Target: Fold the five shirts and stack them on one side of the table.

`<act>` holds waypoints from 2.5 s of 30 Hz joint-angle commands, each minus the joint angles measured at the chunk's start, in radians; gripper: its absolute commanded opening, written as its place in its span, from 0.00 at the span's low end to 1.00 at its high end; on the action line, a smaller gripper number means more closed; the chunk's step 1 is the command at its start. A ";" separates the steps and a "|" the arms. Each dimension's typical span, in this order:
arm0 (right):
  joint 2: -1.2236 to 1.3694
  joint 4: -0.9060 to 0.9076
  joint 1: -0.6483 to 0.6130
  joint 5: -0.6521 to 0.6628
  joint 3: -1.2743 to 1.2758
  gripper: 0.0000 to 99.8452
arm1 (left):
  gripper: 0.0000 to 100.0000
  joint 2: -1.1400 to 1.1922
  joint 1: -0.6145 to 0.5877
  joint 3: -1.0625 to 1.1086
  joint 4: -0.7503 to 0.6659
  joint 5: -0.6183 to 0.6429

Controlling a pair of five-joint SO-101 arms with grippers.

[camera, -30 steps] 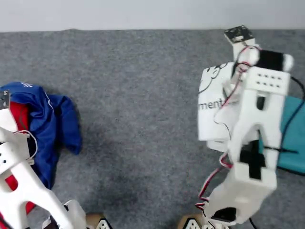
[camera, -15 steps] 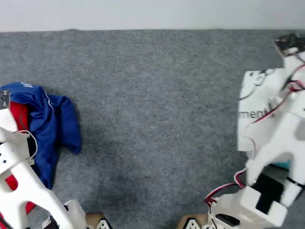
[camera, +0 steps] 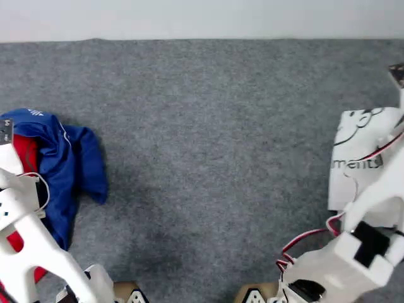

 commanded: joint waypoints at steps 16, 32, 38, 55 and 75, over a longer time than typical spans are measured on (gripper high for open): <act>0.188 -0.366 0.116 0.166 -0.014 0.04 | 0.00 -0.021 0.003 0.035 -0.015 -0.008; 0.028 -0.205 0.084 -0.071 -0.014 0.26 | 0.00 -0.023 0.003 0.067 -0.031 -0.008; 0.061 -0.035 -0.008 -0.077 -0.008 0.02 | 0.00 -0.021 0.003 0.067 -0.031 -0.008; 0.364 -0.165 0.042 -0.072 0.081 0.01 | 0.00 -0.023 0.003 0.067 -0.025 -0.008; 0.058 -0.116 0.199 0.021 0.083 0.01 | 0.00 -0.028 0.003 0.068 -0.023 -0.006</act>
